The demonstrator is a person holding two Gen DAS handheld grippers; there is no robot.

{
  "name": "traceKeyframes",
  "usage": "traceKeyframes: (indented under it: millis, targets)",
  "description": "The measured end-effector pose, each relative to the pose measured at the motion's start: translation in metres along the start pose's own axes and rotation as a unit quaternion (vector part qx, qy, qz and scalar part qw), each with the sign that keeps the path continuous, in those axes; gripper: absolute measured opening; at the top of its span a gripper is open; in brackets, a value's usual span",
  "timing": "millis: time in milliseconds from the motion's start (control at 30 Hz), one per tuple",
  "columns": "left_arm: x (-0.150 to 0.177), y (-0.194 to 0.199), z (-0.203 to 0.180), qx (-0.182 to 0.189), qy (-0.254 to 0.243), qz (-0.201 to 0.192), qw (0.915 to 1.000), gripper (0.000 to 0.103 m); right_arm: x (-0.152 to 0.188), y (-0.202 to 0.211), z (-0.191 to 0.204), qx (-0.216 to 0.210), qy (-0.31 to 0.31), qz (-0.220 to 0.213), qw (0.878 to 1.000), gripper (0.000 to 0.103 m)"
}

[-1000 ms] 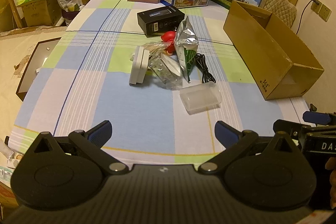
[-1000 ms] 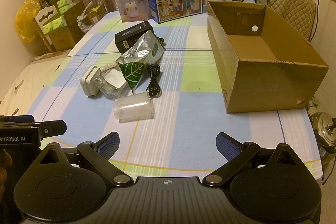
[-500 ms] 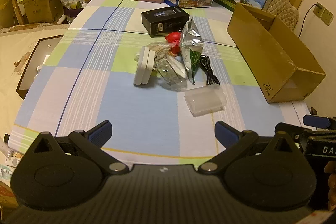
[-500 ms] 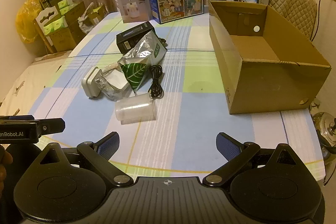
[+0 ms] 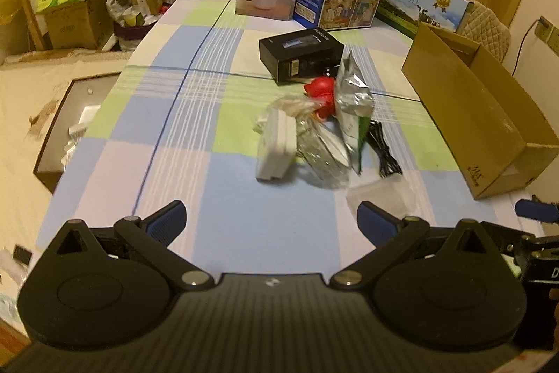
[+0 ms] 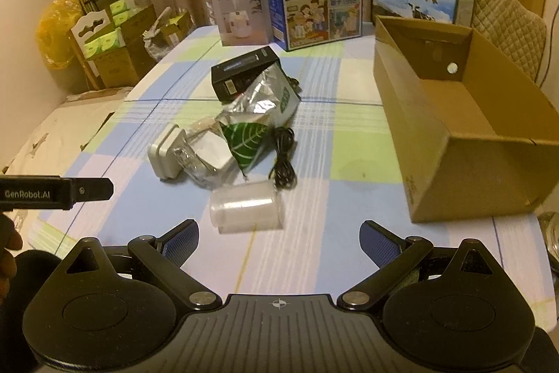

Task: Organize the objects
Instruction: 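Move the right tool toward the frosted cup while the left tool approaches the white adapter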

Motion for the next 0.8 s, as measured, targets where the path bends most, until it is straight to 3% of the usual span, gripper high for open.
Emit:
traceKeyframes:
  millis: [267, 433, 800]
  targets:
    - [-0.023, -0.022, 0.014, -0.009, -0.037, 0.006, 0.9993, 0.102, -0.012, -0.037, 0.016, -0.011, 0.021, 0.003, 1.0, 0.096]
    - [-0.033, -0.038, 0.018, -0.013, -0.065, 0.01, 0.9977, 0.101, -0.016, -0.068, 0.028, -0.011, 0.041, 0.019, 0.999, 0.087]
    - [-0.048, -0.073, 0.027, -0.001, -0.084, 0.025, 0.9962, 0.092, -0.012, -0.121, 0.04, 0.01, 0.08, 0.041, 0.996, 0.085]
Point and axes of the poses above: each gripper's, at about its wrist camera, not at the fingertips, and y roughly against the way its jaws point, z to its left, x to its underside, the point moved 3 cm from there along -y, roughly the way its jaws point, and after that the axes turned 8 degrees about z, right-handed, at the moved point
